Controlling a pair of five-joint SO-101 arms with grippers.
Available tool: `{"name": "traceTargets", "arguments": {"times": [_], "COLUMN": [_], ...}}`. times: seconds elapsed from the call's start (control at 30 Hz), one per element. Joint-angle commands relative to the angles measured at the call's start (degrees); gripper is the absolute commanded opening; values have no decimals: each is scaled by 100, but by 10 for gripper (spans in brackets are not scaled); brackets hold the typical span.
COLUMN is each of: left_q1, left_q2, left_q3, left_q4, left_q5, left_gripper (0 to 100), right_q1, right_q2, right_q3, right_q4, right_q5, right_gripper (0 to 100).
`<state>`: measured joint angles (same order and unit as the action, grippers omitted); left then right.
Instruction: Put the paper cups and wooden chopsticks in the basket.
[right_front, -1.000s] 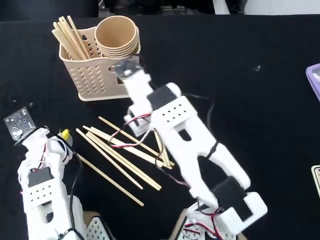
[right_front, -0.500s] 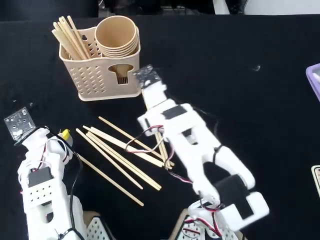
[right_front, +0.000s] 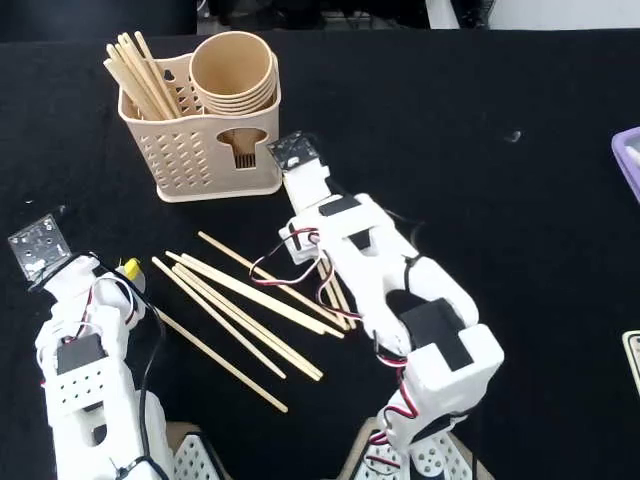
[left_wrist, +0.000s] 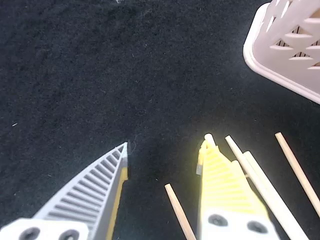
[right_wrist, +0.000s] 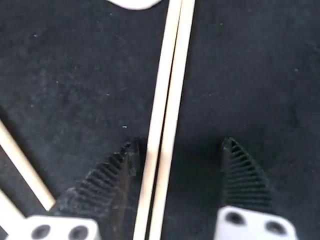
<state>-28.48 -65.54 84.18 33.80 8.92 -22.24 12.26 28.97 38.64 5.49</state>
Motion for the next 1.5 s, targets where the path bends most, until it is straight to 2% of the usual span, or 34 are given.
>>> {"name": "traceTargets", "arguments": {"times": [0.0,0.07,0.13,0.33,0.47,0.63,0.9,1.1,1.27,1.37,1.47], "left_q1": [4,4,4,4,4,4,4,4,4,-4,-4], "left_q2": [-88,-88,-88,-88,-88,-88,-88,-88,-88,-88,-88], "left_q3": [-40,-40,-40,-40,-40,-40,-40,-40,-40,-40,-40], "left_q4": [-97,-97,-97,-97,-97,-105,-105,-105,-105,-105,-105], "left_q5": [0,0,0,0,0,0,0,0,0,0,0], "left_gripper": [223,223,223,223,223,223,223,223,223,223,223], "right_q1": [-44,-18,-9,158,756,1345,1407,1363,1345,993,519], "right_q2": [13,4,-13,-532,-1534,-2879,-4514,-5771,-6413,-6440,-6440], "right_q3": [-233,-224,-242,-92,444,1534,2422,1895,1675,1640,1648], "right_q4": [-70,-53,281,844,624,-202,-571,53,114,26,-695], "right_q5": [53,53,53,44,18,26,0,35,18,0,-9], "right_gripper": [111,4,31,11,11,11,11,11,11,11,11]}}
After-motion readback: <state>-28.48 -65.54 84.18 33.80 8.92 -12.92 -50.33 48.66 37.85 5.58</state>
